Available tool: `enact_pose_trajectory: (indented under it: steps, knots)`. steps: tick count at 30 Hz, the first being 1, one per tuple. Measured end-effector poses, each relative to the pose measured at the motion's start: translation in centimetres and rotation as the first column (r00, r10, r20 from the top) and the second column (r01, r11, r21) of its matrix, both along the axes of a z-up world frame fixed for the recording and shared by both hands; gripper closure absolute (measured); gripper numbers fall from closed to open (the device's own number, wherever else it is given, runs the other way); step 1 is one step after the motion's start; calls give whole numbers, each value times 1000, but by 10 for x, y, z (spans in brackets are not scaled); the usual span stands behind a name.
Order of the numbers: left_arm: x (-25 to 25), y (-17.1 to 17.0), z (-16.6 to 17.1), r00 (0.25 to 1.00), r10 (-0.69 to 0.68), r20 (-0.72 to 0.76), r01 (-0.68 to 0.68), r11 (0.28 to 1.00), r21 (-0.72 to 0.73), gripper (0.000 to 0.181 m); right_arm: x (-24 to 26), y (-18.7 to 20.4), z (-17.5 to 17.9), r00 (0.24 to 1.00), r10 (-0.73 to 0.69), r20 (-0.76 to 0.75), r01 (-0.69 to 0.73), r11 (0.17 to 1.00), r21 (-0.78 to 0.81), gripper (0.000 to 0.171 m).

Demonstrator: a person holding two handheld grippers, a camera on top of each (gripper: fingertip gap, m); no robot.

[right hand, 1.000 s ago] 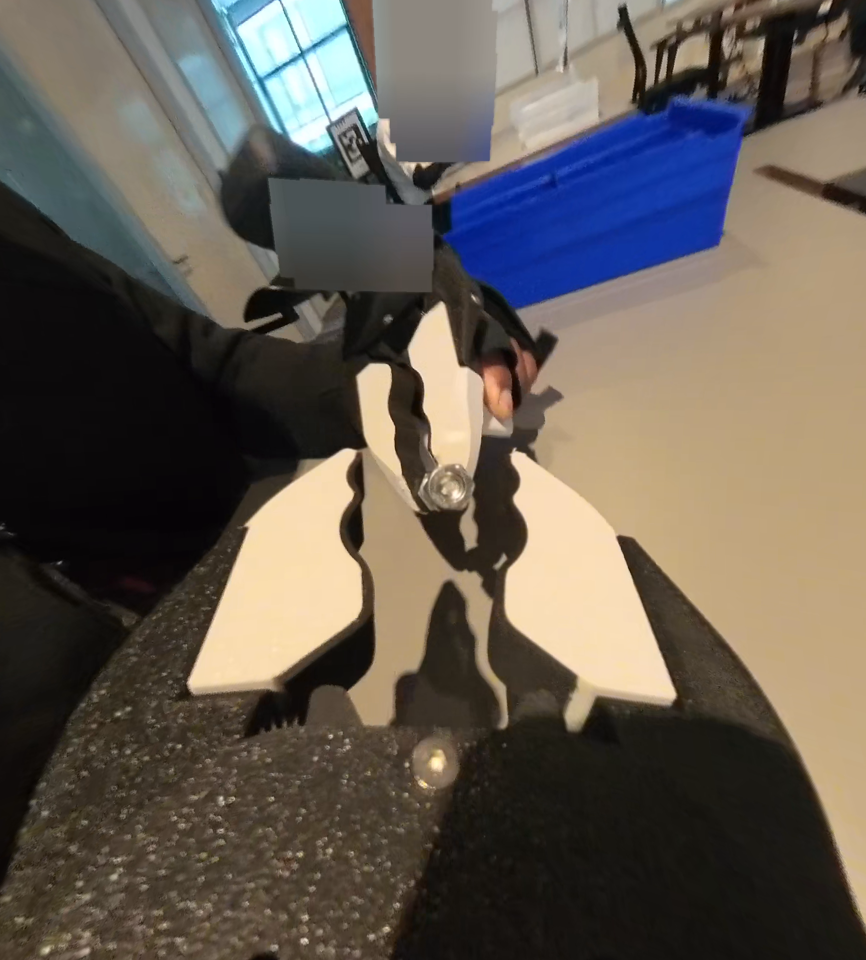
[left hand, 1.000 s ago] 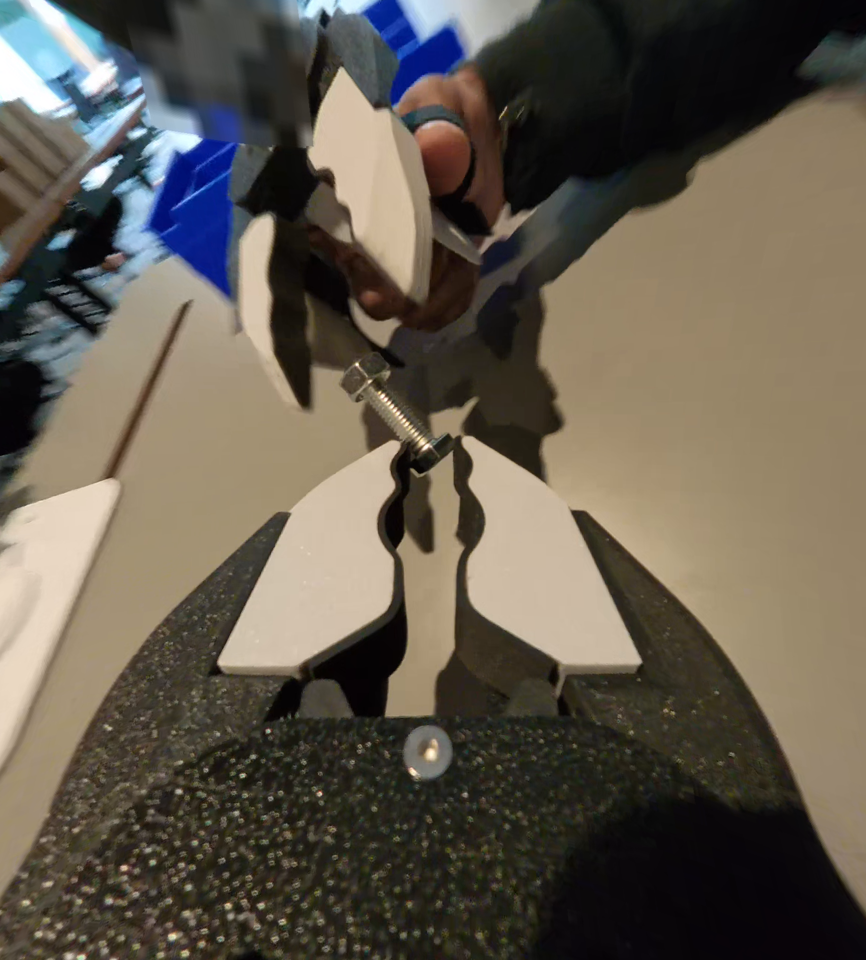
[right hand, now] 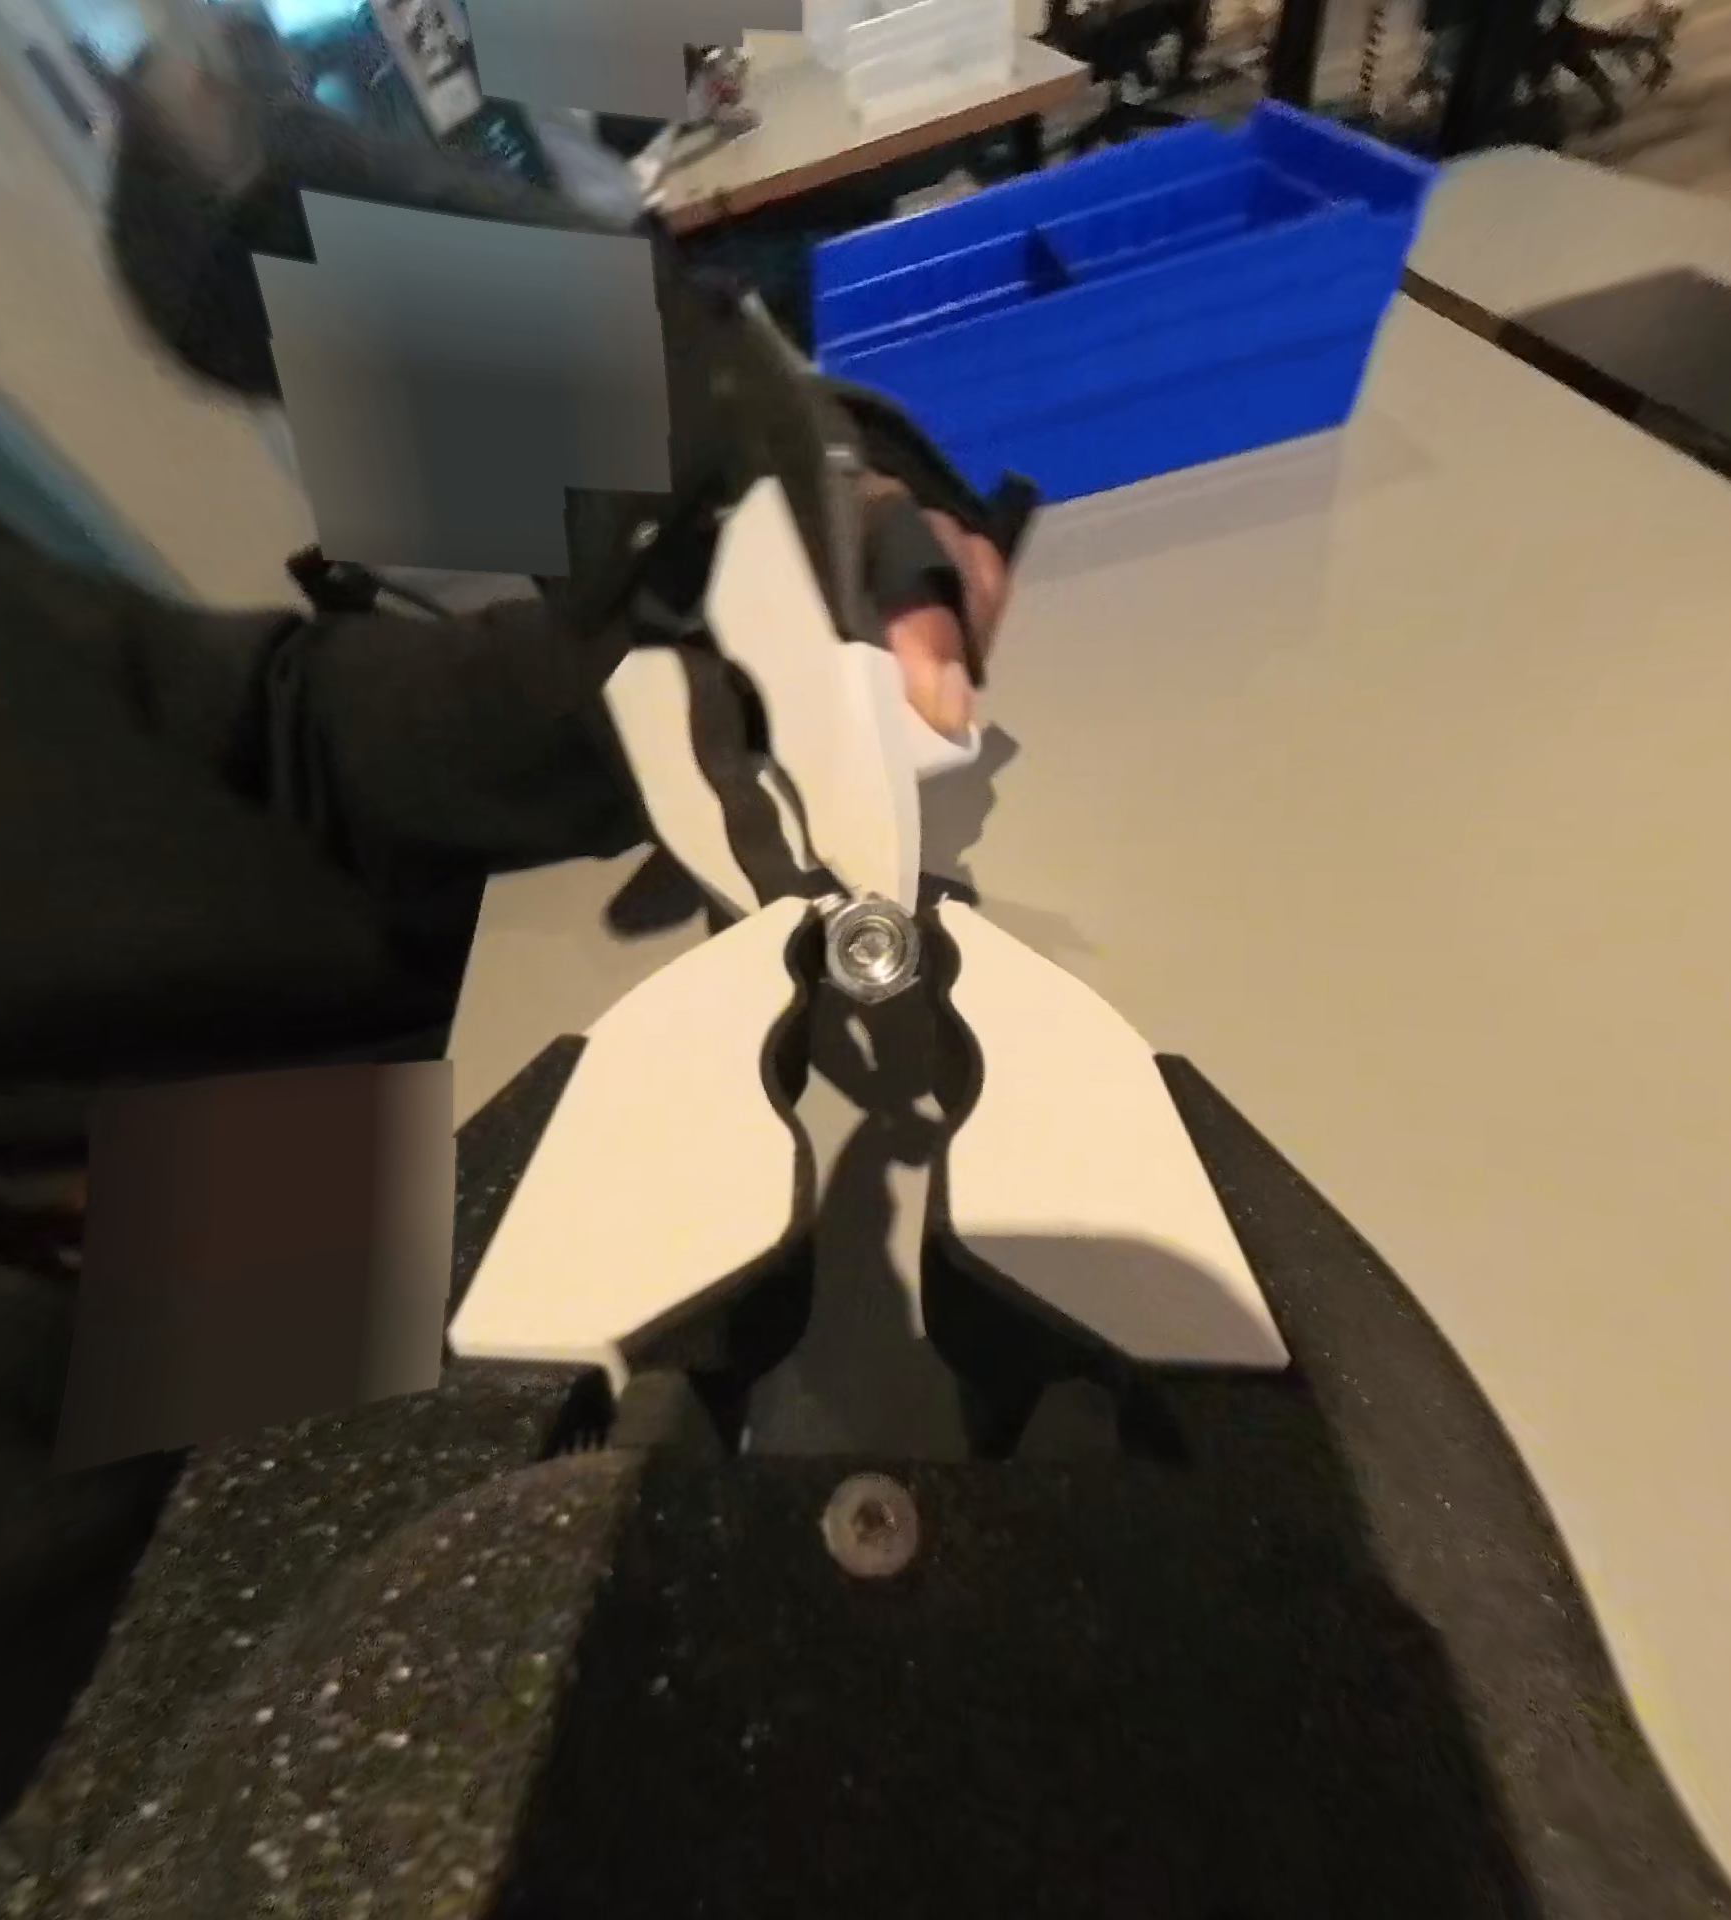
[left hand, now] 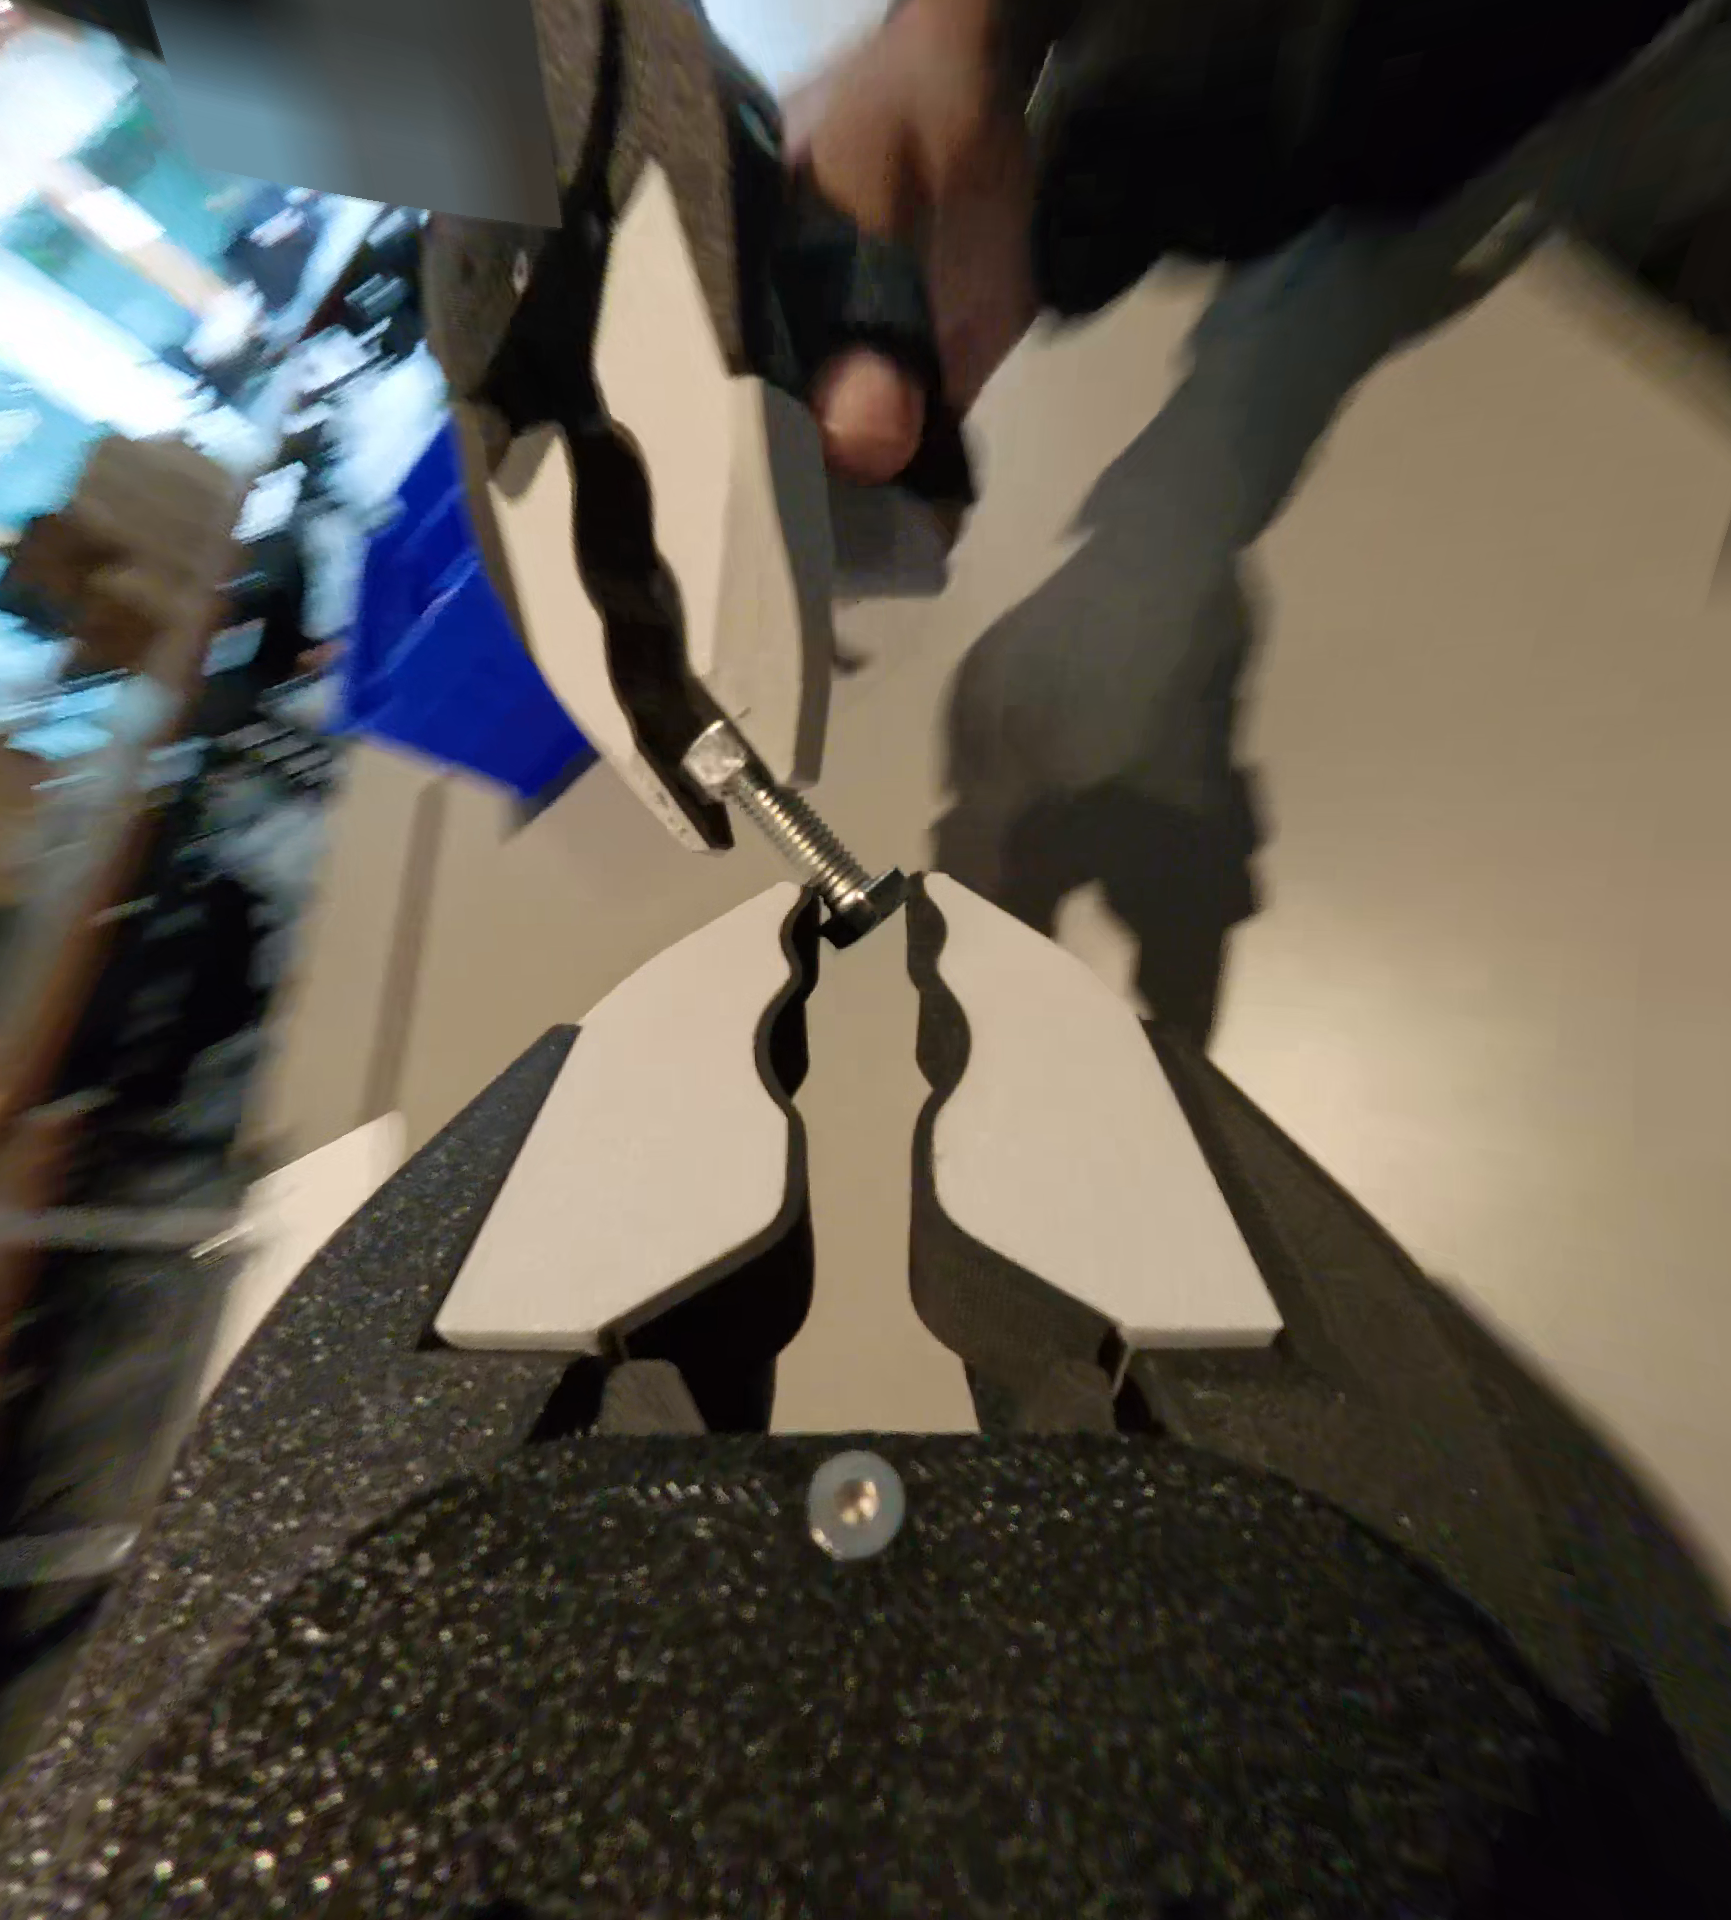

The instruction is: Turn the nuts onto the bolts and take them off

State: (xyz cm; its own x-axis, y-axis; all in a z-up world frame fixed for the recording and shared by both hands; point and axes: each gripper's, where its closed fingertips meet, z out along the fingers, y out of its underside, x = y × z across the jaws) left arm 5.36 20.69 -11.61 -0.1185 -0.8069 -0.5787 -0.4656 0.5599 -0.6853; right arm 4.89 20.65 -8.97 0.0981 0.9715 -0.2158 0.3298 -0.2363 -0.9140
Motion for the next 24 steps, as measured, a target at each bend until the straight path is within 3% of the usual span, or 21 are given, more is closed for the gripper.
enact_pose_trajectory:
  steps: [3,6,10,15,21,24]
  knots:
    - [0,18,-4,985,160,-64,-142,964,226,165,1,17,-4,991,-128,-30,120,975,-187,153]
    - [2,15,-7,985,156,-72,-139,970,198,165,2,16,2,986,-101,-132,64,964,-258,142]
    - [-2,10,-6,996,84,-7,-83,995,48,165,13,7,22,977,13,-213,-34,995,-98,136]
    - [-3,-11,6,989,-78,124,99,979,-176,166,23,-8,10,992,130,-2,-126,969,212,139]
    - [-2,-25,5,978,-165,126,189,958,-215,166,16,-15,10,983,181,30,-182,942,282,140]
    - [1,-25,0,982,-161,98,178,964,-197,166,11,-20,3,977,213,28,-213,941,263,149]
